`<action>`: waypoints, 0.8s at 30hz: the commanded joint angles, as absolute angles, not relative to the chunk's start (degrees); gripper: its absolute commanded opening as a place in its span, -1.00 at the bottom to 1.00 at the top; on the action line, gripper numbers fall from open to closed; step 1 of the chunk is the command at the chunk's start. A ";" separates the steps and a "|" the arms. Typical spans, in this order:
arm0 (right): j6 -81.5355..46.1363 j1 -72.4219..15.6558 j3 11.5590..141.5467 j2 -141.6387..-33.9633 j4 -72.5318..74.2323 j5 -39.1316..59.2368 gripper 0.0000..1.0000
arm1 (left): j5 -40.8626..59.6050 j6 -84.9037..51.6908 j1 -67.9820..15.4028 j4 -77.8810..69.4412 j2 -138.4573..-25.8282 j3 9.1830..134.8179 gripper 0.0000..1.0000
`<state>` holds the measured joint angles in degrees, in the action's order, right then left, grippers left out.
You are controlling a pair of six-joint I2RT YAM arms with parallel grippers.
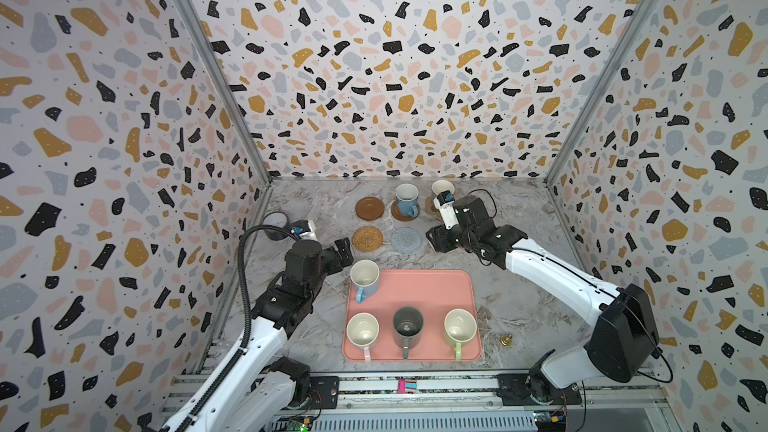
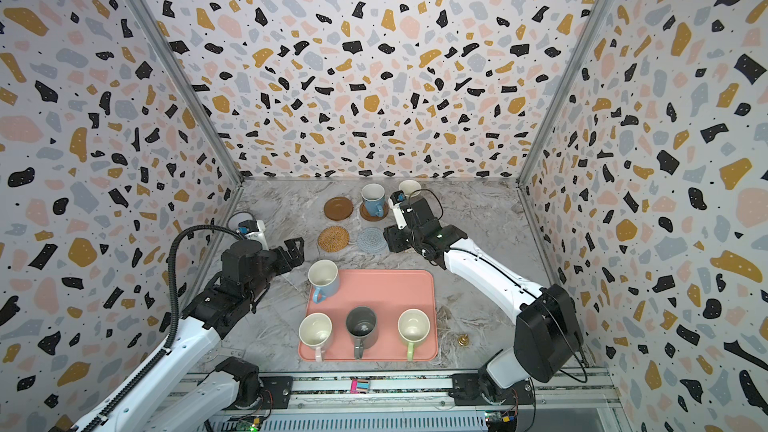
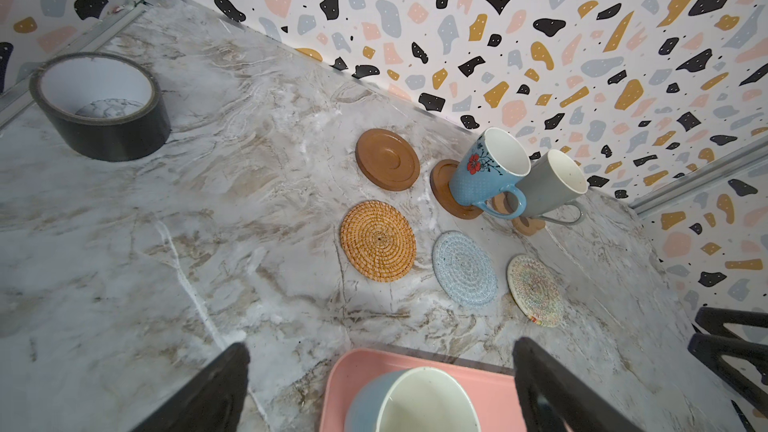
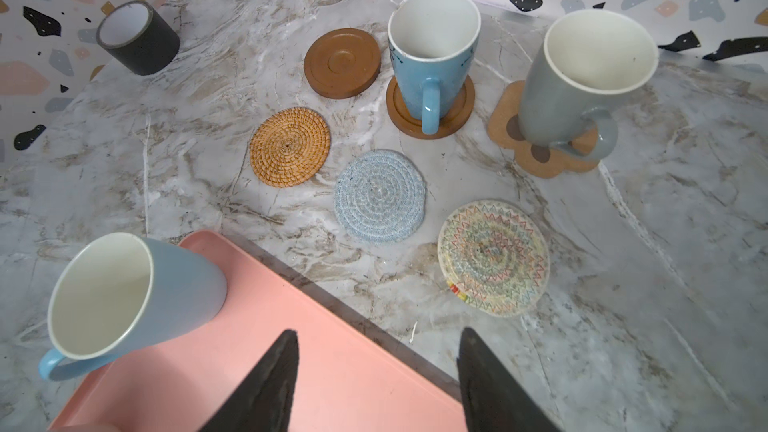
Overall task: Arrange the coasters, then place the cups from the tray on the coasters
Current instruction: 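Raise the right gripper away from the mug while the left gripper moves over the tray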
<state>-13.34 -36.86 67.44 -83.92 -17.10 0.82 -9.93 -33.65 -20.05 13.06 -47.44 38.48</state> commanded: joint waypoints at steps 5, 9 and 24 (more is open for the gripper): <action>-16.56 -38.06 63.34 -78.44 -14.87 -1.19 0.26 | -9.57 -32.23 -20.61 15.75 -47.12 42.05 0.99; -17.70 -38.08 60.48 -75.92 -13.75 -1.59 0.26 | -8.61 -31.23 -21.18 18.83 -47.99 43.97 0.99; -18.89 -38.01 56.83 -72.34 -14.15 -2.20 0.26 | -8.34 -29.20 -28.10 30.09 -53.94 49.22 0.98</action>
